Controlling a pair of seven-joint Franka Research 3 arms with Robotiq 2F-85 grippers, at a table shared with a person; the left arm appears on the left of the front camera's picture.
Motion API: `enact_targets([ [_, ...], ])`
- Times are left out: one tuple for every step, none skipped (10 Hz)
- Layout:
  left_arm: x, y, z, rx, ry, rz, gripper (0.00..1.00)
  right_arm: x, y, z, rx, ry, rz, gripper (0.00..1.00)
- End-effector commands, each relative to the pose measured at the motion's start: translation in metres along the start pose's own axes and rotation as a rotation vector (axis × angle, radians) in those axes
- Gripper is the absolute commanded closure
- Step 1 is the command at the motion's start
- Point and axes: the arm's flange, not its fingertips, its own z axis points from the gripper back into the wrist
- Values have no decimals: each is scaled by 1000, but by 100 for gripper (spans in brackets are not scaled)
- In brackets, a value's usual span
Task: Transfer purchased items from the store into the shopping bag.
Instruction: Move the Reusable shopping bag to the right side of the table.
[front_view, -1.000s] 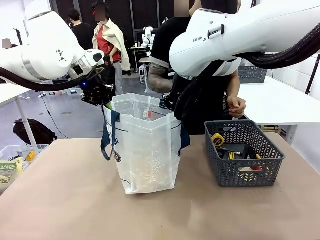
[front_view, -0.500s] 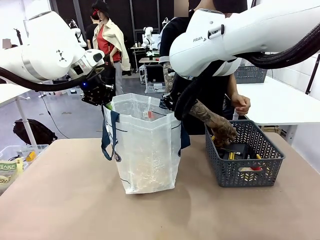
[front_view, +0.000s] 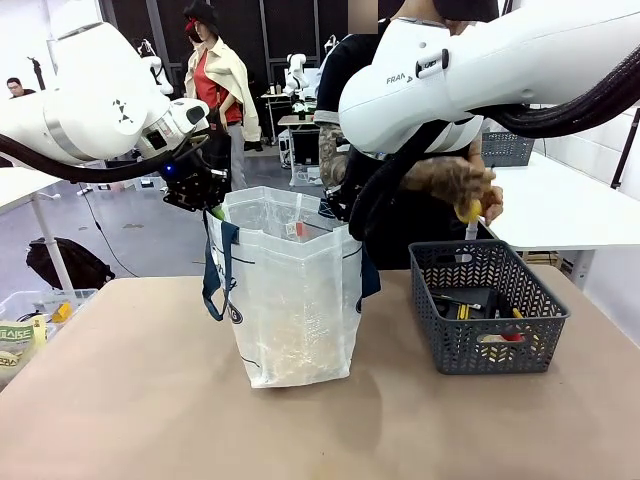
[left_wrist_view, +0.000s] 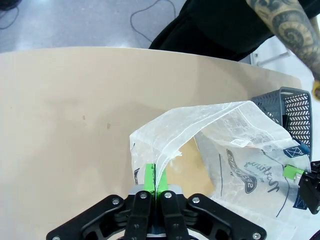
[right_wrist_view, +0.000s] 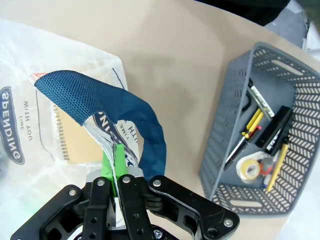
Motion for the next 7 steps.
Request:
enact_targets([
  [-3,2,3,2,-7,16,100,-4,-3,0,10,-2,-17,100],
  [-3,2,3,2,-7,16,100,-4,-3,0,10,-2,-17,100],
  [-3,2,3,2,-7,16,100,-4,-3,0,10,-2,-17,100],
  [-3,2,3,2,-7,16,100,-4,-3,0,10,-2,-17,100],
  [-3,2,3,2,-7,16,100,-4,-3,0,10,-2,-17,100],
  [-3,2,3,2,-7,16,100,-4,-3,0,10,-2,-17,100],
  [-3,2,3,2,-7,16,100,-4,-3,0,10,-2,-17,100],
])
